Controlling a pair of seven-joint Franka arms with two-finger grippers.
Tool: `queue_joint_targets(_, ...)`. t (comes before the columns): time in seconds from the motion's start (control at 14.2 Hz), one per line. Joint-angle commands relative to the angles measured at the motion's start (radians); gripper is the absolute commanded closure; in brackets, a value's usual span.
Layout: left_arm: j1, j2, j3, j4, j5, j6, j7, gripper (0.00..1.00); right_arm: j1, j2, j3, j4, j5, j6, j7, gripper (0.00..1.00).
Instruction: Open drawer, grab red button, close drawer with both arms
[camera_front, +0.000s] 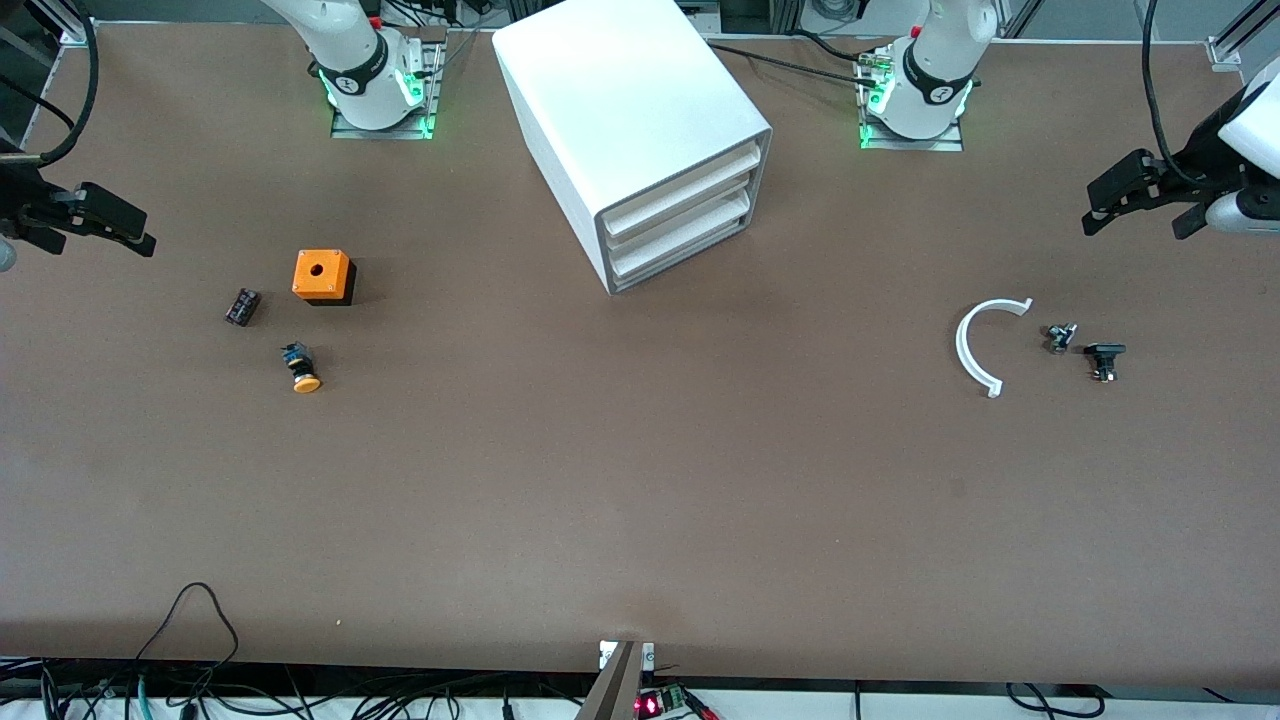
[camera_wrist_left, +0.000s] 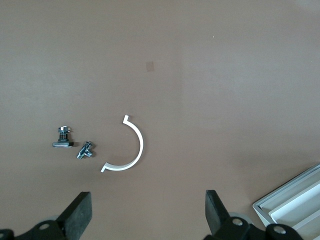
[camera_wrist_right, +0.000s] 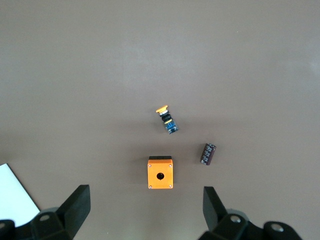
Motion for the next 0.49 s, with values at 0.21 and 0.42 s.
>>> queue_joint_targets(0.21,0.011,0.093,-0.009,0.073,0.025,-0.024,0.021,0.0,0.001,-0.014,0.004,0.007,-0.003,-0.042,0.0,0.0)
queue_joint_targets(0.42,0.012,0.192,-0.002,0.08,0.023,-0.021,0.031,0.0,0.001,-0.014,0.001,0.006,0.001,-0.043,0.001,0.0)
